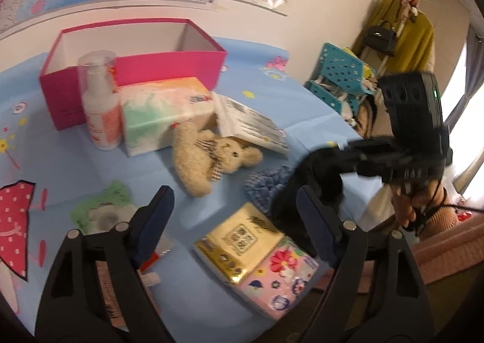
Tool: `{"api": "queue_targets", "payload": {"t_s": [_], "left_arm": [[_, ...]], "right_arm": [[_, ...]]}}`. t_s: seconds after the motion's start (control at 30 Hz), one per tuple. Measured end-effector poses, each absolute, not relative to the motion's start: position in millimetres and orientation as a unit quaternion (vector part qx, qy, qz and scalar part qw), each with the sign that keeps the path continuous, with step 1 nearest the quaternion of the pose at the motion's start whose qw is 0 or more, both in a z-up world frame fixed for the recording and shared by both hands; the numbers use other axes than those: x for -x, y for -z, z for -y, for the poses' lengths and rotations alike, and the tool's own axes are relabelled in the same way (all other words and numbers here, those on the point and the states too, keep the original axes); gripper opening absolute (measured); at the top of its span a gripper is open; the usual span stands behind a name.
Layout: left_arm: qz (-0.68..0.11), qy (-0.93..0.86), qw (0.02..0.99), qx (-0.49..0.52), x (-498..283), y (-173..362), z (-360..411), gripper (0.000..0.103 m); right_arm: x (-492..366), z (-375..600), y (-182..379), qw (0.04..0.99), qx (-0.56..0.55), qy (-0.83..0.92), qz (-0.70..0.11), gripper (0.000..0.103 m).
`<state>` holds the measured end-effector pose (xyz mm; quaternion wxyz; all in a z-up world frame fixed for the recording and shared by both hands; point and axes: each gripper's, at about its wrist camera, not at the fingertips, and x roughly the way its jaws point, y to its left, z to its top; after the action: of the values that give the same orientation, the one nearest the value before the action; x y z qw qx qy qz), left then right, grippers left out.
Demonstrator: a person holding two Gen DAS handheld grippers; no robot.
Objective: Organize soft objects
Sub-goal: 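Grasp the black cloth with the right gripper, then carry the black cloth into the pink box and open the right gripper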
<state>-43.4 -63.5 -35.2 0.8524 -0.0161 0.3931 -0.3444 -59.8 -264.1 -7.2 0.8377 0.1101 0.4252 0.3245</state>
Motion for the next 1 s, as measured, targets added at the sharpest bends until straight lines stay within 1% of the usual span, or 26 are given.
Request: {"api": "queue_targets", "payload": {"t_s": [0.13,0.33,0.37,0.43,0.53,0.6,0.63,0.7,0.73,0.77,0.83,0.87,0.9,0.97,1.0], "left_arm": [[-0.395,0.373,0.839,0.02,44.8,36.3,71.6,0.084],[-0.405,0.373,0.835,0.016,36.4,41.4,80.7,0.083],[-0.407,0.371,0.834,0.02,34.8,41.9,80.3,0.08],[-0.415,0.373,0.829,0.028,28.5,45.2,81.1,0.064],[-0.431,0.372,0.821,0.043,19.2,53.3,82.0,0.056],[-0.438,0.369,0.819,0.046,15.4,57.1,82.5,0.053],[-0.441,0.367,0.818,0.046,14.0,59.0,82.7,0.053],[-0.447,0.356,0.82,0.041,11.5,61.9,82.7,0.053],[-0.449,0.346,0.823,0.036,10.8,62.3,82.3,0.053],[-0.449,0.333,0.829,0.03,10.7,61.7,80.5,0.053],[-0.447,0.305,0.841,0.024,9.7,60.7,74.5,0.056],[-0.443,0.295,0.846,0.025,9.7,59.7,69.9,0.057],[-0.438,0.278,0.855,0.028,9.8,57.3,62.5,0.059],[-0.422,0.241,0.873,0.031,10.6,50.6,48.0,0.068],[-0.408,0.218,0.886,0.032,11.8,43.9,37.2,0.07]], "right_arm": [[48.9,256.2,-7.5,0.846,-0.109,-0.336,-0.399,0.014],[27.6,236.0,-13.3,0.843,-0.106,-0.362,-0.383,0.014],[24.3,233.8,-14.4,0.842,-0.108,-0.367,-0.38,0.014],[18.9,230.0,-15.5,0.843,-0.107,-0.369,-0.376,0.014],[10.7,224.0,-15.0,0.84,-0.109,-0.375,-0.377,0.014],[6.1,219.3,-10.9,0.837,-0.104,-0.374,-0.385,0.015],[4.5,218.5,-8.9,0.838,-0.102,-0.37,-0.388,0.015],[0.1,219.8,-1.6,0.839,-0.102,-0.356,-0.398,0.022],[-1.9,221.8,1.8,0.84,-0.107,-0.347,-0.403,0.028],[-4.6,225.4,6.3,0.841,-0.113,-0.338,-0.407,0.038],[-6.3,228.6,11.2,0.84,-0.116,-0.335,-0.411,0.039],[-6.9,230.4,12.9,0.84,-0.12,-0.332,-0.413,0.041],[-7.3,232.2,14.2,0.84,-0.123,-0.33,-0.413,0.046],[-7.7,235.7,15.0,0.84,-0.128,-0.329,-0.411,0.052],[-7.7,236.6,14.7,0.841,-0.129,-0.329,-0.41,0.053]]}}
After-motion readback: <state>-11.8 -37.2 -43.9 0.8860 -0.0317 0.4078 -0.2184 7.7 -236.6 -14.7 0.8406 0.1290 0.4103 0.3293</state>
